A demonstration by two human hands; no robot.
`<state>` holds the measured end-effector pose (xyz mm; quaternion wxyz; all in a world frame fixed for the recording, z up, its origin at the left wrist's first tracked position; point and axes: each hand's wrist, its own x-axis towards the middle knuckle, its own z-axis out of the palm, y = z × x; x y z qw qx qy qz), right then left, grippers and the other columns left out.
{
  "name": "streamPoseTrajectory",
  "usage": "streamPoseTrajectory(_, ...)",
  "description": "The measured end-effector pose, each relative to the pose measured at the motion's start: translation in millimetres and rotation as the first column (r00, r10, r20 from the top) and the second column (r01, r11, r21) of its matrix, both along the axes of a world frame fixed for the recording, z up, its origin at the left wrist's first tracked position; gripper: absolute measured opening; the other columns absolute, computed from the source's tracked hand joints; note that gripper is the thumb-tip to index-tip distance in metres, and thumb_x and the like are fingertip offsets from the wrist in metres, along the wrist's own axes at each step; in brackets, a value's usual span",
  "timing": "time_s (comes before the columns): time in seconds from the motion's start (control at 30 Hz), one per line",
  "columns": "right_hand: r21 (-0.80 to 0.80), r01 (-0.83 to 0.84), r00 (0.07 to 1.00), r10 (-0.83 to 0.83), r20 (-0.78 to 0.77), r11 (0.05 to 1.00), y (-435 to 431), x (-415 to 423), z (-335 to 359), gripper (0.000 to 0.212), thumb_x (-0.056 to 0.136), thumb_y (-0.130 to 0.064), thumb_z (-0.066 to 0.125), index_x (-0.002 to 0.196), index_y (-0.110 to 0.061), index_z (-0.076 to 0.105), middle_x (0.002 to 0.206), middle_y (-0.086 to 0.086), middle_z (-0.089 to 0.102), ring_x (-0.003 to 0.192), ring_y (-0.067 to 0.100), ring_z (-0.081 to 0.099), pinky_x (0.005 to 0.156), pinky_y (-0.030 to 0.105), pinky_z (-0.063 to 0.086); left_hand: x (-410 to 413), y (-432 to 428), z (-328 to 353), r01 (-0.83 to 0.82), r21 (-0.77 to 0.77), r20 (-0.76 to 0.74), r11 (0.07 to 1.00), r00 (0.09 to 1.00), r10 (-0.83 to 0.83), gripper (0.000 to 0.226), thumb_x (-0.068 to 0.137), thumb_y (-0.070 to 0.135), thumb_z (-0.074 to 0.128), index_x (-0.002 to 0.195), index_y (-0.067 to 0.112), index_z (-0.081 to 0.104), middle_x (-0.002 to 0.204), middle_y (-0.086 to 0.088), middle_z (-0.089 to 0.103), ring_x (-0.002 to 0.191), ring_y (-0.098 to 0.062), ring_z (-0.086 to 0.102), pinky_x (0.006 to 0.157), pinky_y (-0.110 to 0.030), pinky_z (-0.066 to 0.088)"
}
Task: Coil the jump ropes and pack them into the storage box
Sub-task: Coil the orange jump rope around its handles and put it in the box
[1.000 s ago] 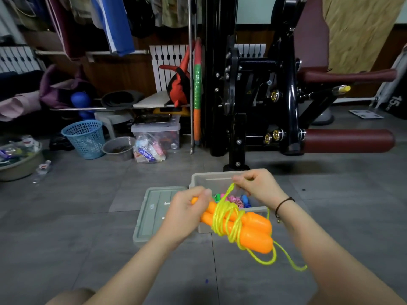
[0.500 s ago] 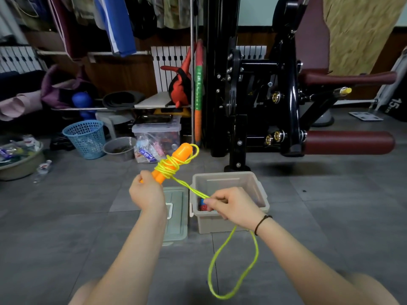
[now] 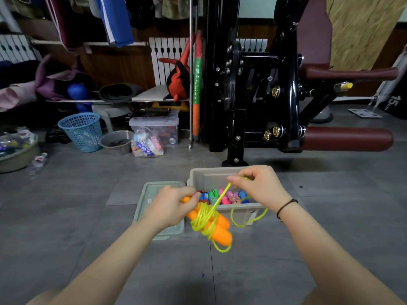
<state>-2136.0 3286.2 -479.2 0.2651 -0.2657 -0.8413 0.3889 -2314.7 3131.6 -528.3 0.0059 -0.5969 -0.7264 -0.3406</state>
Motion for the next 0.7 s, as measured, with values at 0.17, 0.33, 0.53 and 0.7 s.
streamPoseTrajectory(0.17,-0.074,-0.024,0.999,0.022,-0.034,0.997,0.3,-6.7,-7.5,0.034,0.085,-0.035,0.063,0.058,-0.015,0.069,0.051,0.015,0.052,0.047,0.012,0.042,0.049,0.023,0.038,25.9,-15.4,33.7,-0.011,0.178,0.678,0.984,0.726,-0.114,0.034,0.082,0.03,0.051,0.059,0.005,0.053,0.049,0.007,0.043,0.046,-0.005,0.039,0.045,-0.018,0.033)
streamPoseTrajectory(0.33,-0.208,-0.049,0.996,0.032,-0.085,0.977,-18.2,-18.8,-14.1,0.055,0.09,-0.006,0.056,0.038,-0.022,0.045,0.04,-0.007,0.037,0.038,0.002,0.032,0.043,0.018,0.029,27.2,-17.2,49.1,-0.329,0.218,0.937,0.919,0.333,-0.103,0.042,0.09,0.026,0.053,0.048,0.021,0.052,0.047,0.001,0.036,0.038,-0.009,0.033,0.043,-0.017,0.023)
streamPoseTrajectory(0.53,-0.215,-0.178,0.982,0.187,0.024,0.96,-35.5,-26.7,-24.2,0.034,0.096,-0.026,0.05,0.064,-0.018,0.059,0.047,-0.004,0.044,0.045,0.005,0.038,0.051,0.016,0.036,5.5,-8.7,45.1,-0.655,0.097,0.993,0.749,0.013,-0.117,0.026,0.092,0.016,0.042,0.067,0.021,0.038,0.046,0.005,0.028,0.032,-0.007,0.021,0.034,-0.014,0.013)
streamPoseTrajectory(0.7,-0.058,-0.321,0.897,0.323,0.303,0.945,-56.8,-29.3,-25.6,0.033,0.099,-0.032,0.042,0.069,-0.027,0.056,0.05,-0.007,0.048,0.046,0.003,0.044,0.062,0.017,0.041,-30.4,-8.6,39.1,-0.844,0.085,0.953,0.53,0.224,0.204,0.031,0.087,0.019,0.044,0.057,0.016,0.037,0.049,-0.001,0.035,0.048,-0.02,0.031,0.045,-0.026,0.025)
